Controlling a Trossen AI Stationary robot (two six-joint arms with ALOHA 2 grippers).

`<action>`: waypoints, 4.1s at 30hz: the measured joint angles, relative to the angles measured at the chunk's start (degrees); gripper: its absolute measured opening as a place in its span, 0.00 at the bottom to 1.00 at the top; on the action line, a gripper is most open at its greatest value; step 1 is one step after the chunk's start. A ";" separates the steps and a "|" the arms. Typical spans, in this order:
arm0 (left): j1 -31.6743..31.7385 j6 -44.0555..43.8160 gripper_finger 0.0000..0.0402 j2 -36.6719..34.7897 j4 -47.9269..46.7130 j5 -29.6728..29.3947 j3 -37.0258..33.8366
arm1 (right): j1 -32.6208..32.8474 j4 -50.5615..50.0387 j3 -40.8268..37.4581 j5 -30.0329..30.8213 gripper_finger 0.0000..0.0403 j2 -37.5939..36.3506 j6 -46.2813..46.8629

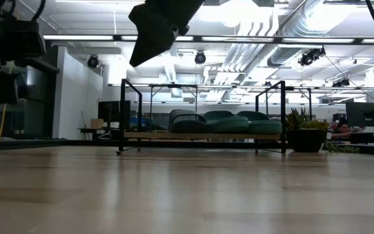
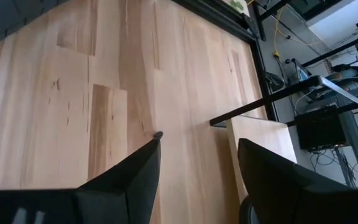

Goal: Pick and place slides into the shelf
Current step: Put the black slipper on the shelf

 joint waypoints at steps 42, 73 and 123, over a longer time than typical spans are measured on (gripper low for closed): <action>-21.29 -19.89 0.59 33.37 25.34 -10.42 0.09 | 4.49 -7.22 0.00 -3.71 0.51 0.09 1.75; -21.24 0.56 0.02 33.22 17.52 -19.33 16.97 | 12.92 5.26 -0.13 -2.17 0.51 0.09 -15.82; -14.53 7.36 0.05 35.50 23.79 -16.93 21.99 | 17.86 16.15 -0.17 2.73 0.51 6.51 -38.51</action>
